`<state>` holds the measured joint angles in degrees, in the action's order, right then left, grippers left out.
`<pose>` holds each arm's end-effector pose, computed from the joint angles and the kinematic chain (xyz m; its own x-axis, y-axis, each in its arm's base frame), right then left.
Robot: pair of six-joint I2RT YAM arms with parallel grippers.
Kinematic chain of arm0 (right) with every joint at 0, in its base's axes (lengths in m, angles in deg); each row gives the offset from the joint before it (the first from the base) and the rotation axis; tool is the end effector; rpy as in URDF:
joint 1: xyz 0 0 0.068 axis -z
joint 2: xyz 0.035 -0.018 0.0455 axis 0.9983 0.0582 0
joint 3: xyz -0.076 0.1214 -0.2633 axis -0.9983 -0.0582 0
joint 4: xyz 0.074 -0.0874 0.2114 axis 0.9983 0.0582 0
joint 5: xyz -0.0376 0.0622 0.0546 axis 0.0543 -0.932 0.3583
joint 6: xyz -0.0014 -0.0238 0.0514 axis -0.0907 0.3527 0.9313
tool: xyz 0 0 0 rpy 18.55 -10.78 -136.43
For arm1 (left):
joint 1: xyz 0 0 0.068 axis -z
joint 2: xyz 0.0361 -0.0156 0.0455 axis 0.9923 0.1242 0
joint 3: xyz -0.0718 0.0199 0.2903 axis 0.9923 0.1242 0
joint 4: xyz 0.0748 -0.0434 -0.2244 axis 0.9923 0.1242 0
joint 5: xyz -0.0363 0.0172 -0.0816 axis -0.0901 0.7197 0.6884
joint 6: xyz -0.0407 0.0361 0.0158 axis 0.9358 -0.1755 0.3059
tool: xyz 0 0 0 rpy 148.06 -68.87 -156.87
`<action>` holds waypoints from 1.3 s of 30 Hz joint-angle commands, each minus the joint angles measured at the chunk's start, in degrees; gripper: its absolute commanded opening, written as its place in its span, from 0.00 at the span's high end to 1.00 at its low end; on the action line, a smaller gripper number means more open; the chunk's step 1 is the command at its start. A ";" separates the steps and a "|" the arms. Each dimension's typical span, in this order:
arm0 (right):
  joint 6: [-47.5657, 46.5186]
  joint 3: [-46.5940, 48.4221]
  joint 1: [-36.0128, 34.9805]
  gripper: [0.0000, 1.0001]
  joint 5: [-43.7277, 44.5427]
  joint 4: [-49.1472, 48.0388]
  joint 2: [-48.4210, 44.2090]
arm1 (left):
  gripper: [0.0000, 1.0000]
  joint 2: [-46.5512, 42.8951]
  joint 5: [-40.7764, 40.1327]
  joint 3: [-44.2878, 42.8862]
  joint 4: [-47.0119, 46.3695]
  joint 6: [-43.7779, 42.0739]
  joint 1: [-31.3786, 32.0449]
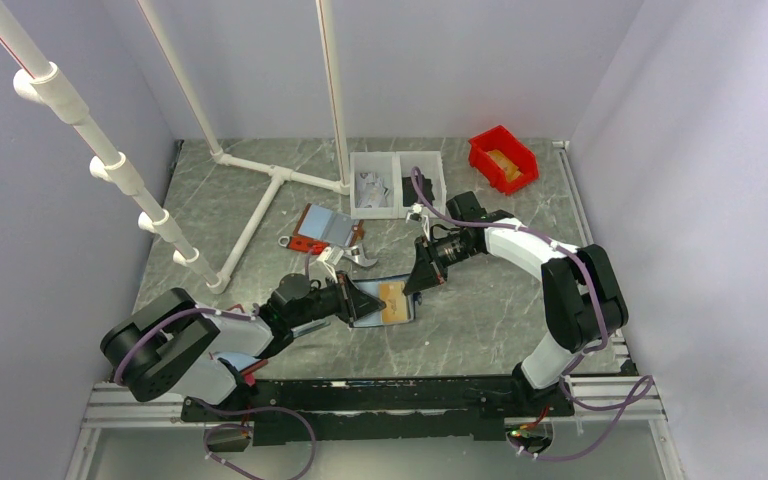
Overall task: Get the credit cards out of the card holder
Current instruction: Remove the credit card from the card holder.
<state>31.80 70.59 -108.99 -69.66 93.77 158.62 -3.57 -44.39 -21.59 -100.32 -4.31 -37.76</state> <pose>0.2500 0.1416 0.2349 -0.7092 -0.4213 -0.5652 -0.6695 0.1515 0.7271 0.1497 -0.1700 0.2051 -0.7682 -0.2582 -0.5858 0.4966 0.3370 -0.7999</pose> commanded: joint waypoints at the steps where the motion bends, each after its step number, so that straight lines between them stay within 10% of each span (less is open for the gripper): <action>1: -1.44 2.01 -0.61 0.97 -2.84 -0.25 -0.11 | 0.95 -1.25 0.14 -2.34 -5.29 0.93 0.42; 11: -1.51 2.01 -0.70 0.99 -3.04 -0.16 0.32 | 0.85 0.54 1.46 -2.13 -9.03 1.68 0.36; 16: -1.76 2.24 -0.79 0.99 -2.76 0.25 0.58 | 1.00 2.37 1.14 -1.33 -13.04 2.54 0.34; 39: -3.15 2.45 -0.61 1.00 1.25 0.74 1.73 | 1.00 -5.54 2.04 2.39 -5.46 1.88 -1.38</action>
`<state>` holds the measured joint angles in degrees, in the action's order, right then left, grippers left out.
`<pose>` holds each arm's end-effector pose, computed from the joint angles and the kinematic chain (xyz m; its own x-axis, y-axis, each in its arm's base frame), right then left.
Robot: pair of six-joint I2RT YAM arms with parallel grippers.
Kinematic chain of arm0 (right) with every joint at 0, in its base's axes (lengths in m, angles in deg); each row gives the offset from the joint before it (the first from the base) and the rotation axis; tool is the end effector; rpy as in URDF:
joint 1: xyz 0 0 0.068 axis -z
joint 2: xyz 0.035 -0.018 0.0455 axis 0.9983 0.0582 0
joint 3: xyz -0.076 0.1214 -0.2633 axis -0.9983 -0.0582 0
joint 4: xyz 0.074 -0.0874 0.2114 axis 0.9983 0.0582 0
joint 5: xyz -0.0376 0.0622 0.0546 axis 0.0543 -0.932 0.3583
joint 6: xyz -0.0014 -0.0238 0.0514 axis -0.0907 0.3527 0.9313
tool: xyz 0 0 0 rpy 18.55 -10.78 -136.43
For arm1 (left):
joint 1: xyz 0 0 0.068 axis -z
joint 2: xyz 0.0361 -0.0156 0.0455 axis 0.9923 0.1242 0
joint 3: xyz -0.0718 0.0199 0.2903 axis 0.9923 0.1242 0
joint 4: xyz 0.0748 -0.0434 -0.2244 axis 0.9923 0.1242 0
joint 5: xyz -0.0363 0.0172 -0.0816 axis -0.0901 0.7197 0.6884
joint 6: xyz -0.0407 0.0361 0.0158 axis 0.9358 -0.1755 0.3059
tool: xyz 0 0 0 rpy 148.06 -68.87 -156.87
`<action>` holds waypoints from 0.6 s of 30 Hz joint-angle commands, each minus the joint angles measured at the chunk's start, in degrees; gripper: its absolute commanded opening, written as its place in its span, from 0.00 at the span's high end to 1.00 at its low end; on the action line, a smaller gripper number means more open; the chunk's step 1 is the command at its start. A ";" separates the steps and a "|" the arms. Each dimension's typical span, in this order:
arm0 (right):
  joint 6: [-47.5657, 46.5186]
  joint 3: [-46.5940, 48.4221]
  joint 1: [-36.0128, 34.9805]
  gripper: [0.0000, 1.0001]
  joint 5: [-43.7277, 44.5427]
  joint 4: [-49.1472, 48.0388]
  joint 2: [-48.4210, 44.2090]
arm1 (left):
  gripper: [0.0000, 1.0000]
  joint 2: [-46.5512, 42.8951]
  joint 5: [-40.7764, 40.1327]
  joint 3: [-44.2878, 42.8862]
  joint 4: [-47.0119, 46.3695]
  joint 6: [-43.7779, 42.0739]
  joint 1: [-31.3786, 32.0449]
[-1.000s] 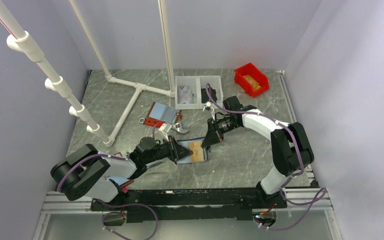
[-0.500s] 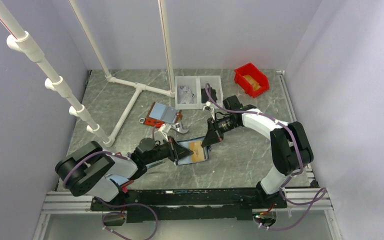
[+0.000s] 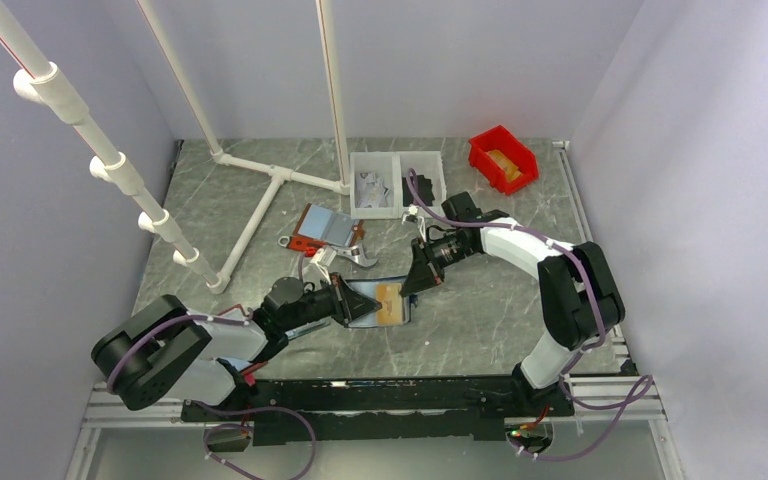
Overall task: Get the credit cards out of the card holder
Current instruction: Remove the credit card from the card holder.
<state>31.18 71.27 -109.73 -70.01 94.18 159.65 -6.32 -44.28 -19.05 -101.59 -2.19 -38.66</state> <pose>0.2513 0.1463 0.2330 -0.7038 -0.4333 -0.5630 -0.6688 0.1368 0.7308 0.1431 -0.1587 0.2059 -0.7720 -0.2915 -0.5648 0.4783 0.3188 -0.8183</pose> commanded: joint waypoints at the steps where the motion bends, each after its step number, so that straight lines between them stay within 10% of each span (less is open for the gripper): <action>1: -2.63 1.84 0.13 1.00 1.53 0.37 0.81 | 1.00 -2.88 2.12 -0.07 -4.07 -0.16 -0.52; 18: -3.53 1.86 0.13 1.00 1.69 0.92 1.66 | 1.00 -3.86 3.13 1.51 -4.01 0.99 -1.83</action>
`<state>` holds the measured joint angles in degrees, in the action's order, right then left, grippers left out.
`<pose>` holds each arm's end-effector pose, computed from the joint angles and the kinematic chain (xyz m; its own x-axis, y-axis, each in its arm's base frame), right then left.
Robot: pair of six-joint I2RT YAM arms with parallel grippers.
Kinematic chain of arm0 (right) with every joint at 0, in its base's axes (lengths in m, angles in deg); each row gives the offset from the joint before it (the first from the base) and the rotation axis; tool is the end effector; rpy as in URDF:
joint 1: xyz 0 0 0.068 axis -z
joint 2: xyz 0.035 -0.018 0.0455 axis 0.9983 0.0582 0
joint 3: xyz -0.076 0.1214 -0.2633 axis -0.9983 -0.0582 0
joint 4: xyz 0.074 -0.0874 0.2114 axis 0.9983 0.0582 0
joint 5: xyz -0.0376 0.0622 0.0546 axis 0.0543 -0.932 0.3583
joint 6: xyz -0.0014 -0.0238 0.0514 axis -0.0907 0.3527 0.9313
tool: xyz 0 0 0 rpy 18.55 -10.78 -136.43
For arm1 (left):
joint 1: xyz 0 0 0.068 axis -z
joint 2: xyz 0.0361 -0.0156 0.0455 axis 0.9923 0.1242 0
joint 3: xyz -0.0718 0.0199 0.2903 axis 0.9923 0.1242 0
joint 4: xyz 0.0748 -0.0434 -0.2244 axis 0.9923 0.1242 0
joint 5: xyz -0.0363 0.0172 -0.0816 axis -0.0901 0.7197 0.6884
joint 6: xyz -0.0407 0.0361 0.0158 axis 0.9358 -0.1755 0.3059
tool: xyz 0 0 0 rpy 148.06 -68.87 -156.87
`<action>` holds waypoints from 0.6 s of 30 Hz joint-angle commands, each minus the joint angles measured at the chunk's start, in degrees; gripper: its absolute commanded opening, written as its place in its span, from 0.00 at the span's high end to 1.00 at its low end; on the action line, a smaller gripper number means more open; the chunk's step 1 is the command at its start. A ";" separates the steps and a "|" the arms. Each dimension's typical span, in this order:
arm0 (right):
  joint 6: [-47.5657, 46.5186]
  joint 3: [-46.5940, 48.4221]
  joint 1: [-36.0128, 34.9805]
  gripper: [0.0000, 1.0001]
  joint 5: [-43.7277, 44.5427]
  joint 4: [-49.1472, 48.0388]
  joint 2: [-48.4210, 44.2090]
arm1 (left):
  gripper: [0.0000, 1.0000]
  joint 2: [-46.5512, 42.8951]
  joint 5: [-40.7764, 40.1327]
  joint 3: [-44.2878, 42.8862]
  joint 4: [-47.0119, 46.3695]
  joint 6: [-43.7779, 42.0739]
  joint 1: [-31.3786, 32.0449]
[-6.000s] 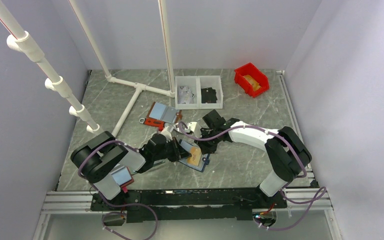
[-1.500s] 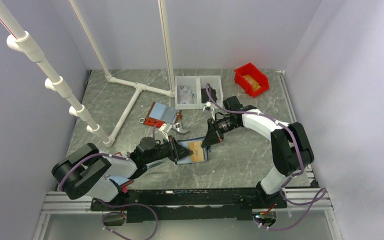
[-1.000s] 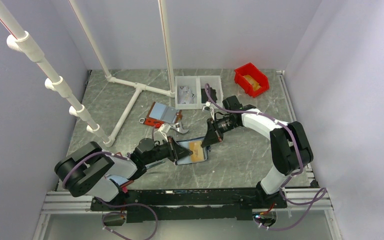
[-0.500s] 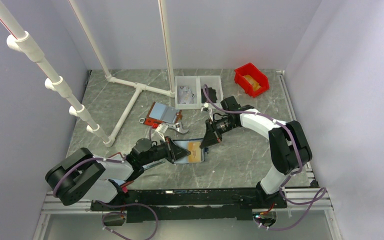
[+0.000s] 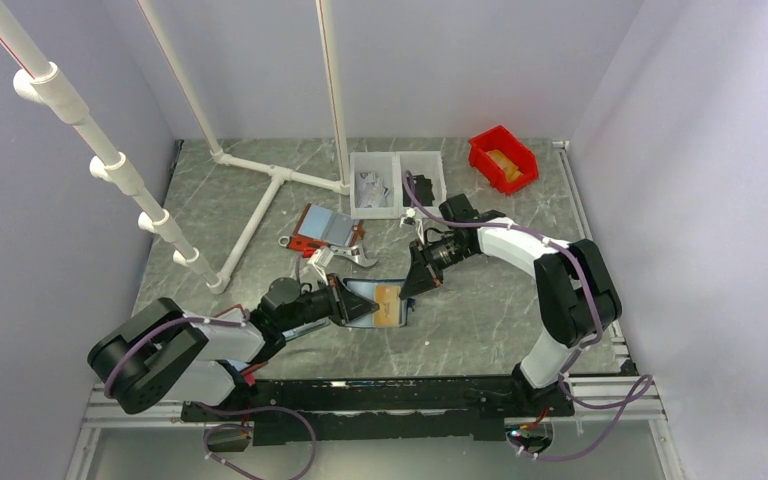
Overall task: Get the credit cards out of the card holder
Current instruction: Remove the credit card from the card holder.
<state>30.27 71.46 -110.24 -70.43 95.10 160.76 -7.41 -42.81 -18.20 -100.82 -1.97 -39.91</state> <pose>0.2512 0.1492 0.2284 -0.7063 -0.4467 -0.5492 -0.6577 0.1271 0.7425 0.1421 -0.1528 0.2043 -0.7798 -0.2876 -0.5560 0.4693 0.3193 -0.8233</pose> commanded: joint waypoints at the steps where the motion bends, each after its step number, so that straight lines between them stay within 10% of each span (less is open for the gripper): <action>1: -2.68 1.66 0.63 1.00 2.09 0.00 0.50 | 1.00 -2.97 1.52 0.74 -4.46 0.78 -0.54; 15: -8.78 3.17 0.13 1.00 4.05 4.79 0.93 | 1.00 -4.36 2.29 1.85 -2.51 -0.45 -0.79; 18: -15.93 5.20 -0.19 0.84 4.22 10.72 -0.49 | 1.00 -4.97 3.86 1.28 -0.20 -2.64 -0.79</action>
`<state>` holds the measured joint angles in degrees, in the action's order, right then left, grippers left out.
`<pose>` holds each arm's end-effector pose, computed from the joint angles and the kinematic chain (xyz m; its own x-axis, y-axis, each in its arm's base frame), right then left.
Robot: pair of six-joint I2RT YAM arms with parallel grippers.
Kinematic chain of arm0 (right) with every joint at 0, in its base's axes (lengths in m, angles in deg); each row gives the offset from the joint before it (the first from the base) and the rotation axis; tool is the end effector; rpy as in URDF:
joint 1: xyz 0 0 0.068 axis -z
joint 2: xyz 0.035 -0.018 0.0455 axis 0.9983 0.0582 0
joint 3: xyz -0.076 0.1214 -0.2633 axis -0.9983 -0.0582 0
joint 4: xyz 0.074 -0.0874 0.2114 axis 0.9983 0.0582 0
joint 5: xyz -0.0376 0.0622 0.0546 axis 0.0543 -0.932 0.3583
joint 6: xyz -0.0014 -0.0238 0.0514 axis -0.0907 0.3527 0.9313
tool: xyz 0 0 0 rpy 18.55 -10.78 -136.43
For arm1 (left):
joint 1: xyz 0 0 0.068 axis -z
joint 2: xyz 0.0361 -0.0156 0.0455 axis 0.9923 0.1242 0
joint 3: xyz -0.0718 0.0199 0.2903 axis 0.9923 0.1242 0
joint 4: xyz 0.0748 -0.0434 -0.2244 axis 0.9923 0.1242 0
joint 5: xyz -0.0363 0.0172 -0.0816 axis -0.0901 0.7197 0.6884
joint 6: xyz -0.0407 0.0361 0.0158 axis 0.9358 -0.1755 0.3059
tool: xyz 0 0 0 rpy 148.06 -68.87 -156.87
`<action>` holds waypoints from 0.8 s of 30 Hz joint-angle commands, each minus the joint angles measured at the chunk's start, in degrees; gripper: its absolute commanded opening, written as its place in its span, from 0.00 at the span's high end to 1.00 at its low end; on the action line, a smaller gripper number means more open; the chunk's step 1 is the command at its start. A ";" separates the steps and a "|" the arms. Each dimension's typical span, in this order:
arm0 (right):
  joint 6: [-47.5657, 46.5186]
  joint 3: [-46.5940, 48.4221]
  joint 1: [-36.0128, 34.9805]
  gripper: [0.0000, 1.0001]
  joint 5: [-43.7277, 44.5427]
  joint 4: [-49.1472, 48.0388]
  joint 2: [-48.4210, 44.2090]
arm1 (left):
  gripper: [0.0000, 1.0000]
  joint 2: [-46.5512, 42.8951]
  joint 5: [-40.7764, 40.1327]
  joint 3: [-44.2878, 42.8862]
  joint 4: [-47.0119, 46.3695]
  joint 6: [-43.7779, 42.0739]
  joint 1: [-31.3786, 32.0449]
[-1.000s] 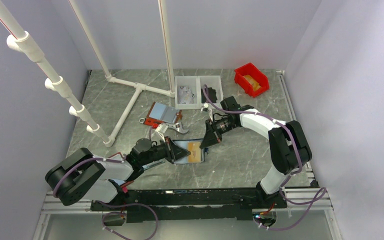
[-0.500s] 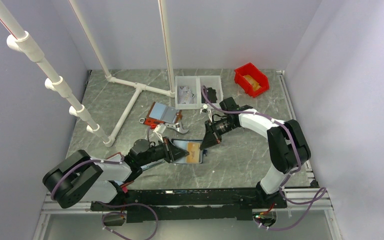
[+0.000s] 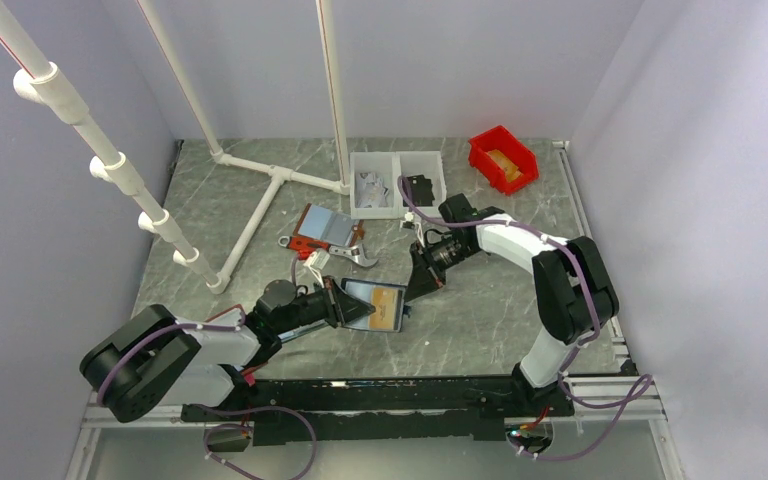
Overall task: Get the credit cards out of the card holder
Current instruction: Remove the credit card from the card holder.
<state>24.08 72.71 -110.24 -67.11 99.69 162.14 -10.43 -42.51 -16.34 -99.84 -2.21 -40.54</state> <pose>0.2517 0.1483 0.2232 -0.6693 -0.4983 -0.5511 -0.6916 0.1469 0.7071 0.1353 -0.1437 0.2038 -0.7751 -0.2922 -0.5602 0.4722 0.3212 -0.8209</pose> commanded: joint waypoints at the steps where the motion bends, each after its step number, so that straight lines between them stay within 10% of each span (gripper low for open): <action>1: -12.23 4.49 -0.28 0.78 1.09 7.85 -2.81 | 1.00 -2.47 4.09 -0.75 -0.13 -3.34 -0.18; 11: -19.76 0.29 -2.44 0.24 5.58 6.87 -10.79 | 1.00 -16.69 9.60 -5.98 22.87 -17.01 -0.21; 24: -26.31 -2.35 -7.87 0.18 1.65 7.11 -8.63 | 1.00 -14.75 16.89 -8.43 20.69 -17.94 -0.09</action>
<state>1.92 70.74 -116.57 -62.34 106.62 152.70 -25.23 -29.07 -21.28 -75.90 -18.65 -40.58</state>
